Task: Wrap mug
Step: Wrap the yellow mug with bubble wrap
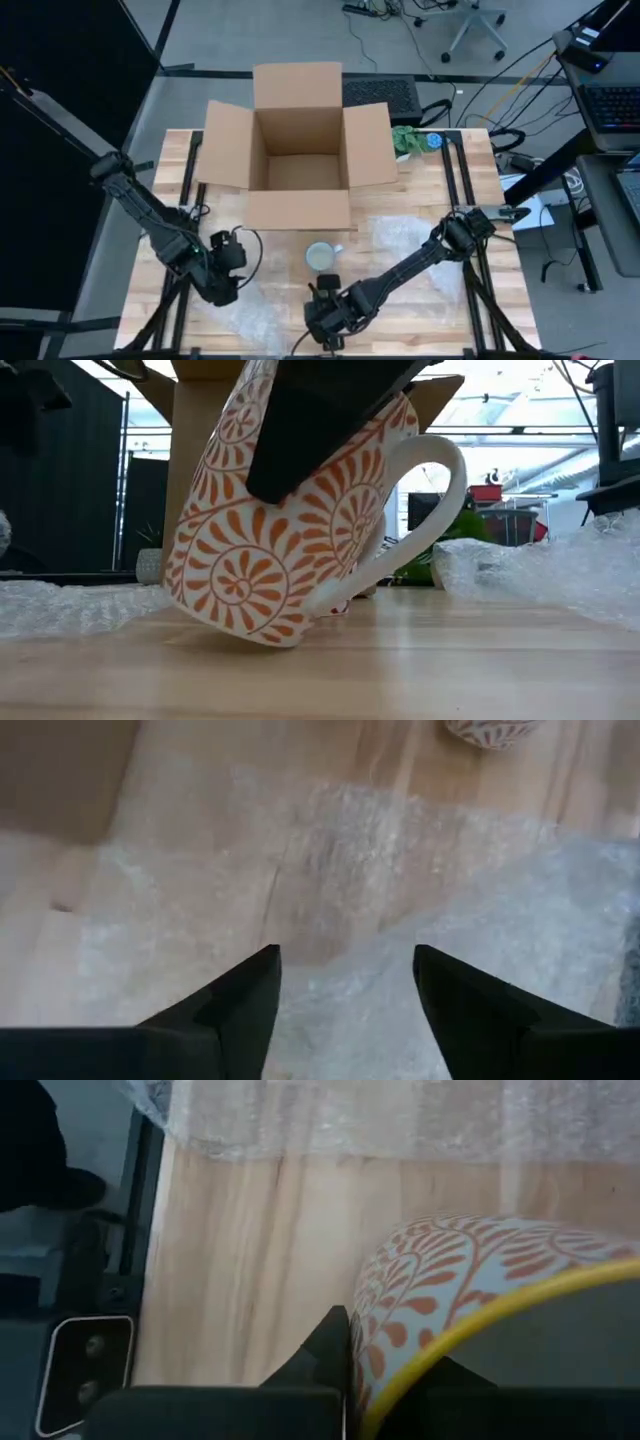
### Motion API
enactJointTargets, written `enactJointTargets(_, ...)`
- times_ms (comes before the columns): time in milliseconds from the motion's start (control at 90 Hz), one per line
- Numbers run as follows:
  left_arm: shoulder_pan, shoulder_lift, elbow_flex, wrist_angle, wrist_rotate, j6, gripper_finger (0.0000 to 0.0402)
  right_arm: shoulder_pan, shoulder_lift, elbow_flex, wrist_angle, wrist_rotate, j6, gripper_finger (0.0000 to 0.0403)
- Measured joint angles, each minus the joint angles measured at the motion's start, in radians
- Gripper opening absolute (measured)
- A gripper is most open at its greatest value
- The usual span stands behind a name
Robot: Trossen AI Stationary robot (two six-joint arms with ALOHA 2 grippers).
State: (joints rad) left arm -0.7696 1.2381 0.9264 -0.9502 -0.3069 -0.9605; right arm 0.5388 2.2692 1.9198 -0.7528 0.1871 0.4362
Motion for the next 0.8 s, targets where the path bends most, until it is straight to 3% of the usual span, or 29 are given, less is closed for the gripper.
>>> enactJointTargets(144, -0.006, 0.0, -0.016, -0.09, -0.008, -0.095, 0.0257, 0.004, 0.0, 0.001, 0.0, 0.007, -0.003, 0.0002)
enactJointTargets(311, -0.025, -0.023, -0.104, -0.052, 0.05, -0.141, 0.0258, 0.011, 0.0, 0.001, 0.001, 0.023, -0.006, 0.0002)
enactJointTargets(711, -0.025, -0.076, -0.345, 0.416, 0.132, -0.087, 0.0258, 0.016, 0.0, 0.001, 0.009, 0.026, -0.007, 0.0003)
enactJointTargets(800, -0.025, -0.075, -0.377, 0.446, 0.132, -0.077, 0.0256, 0.016, 0.0, 0.001, 0.02, 0.028, -0.012, 0.0003)
